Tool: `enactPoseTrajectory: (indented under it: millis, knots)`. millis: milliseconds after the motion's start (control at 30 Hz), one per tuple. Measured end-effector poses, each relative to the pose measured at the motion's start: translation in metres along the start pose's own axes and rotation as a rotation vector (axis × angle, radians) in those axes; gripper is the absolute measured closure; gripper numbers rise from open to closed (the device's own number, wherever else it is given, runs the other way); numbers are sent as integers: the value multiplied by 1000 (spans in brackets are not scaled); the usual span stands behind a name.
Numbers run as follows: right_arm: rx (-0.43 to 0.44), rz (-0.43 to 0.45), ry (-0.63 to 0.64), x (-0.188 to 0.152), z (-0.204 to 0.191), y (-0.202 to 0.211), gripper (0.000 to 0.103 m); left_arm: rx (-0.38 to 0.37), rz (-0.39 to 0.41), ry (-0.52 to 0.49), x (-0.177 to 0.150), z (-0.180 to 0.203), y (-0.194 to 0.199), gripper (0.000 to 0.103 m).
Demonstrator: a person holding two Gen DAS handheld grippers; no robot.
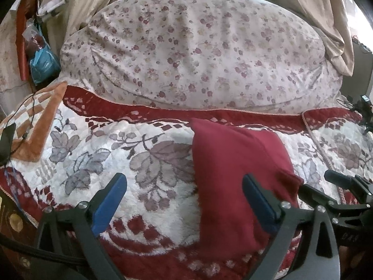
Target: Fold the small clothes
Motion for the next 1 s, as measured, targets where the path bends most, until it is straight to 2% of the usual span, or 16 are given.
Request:
enactPoseTrajectory:
  millis: [233, 1000]
  knots:
    - [-10, -6, 8, -1, -6, -2, 10, 27, -2, -2, 1, -5, -1, 4]
    - [-23, -34, 2, -5, -8, -12, 9, 33, -16, -7, -1, -6, -4, 4]
Point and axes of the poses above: each gripper's, at about its wrist camera, not at the fingertips, and y roughly against the way its jaws point, z to its right, x to its top, the point moved 3 cm from there along -y, roughly the way its jaws point, and after that the axes turned 10 degrees about -x, right-handed, at the moved point
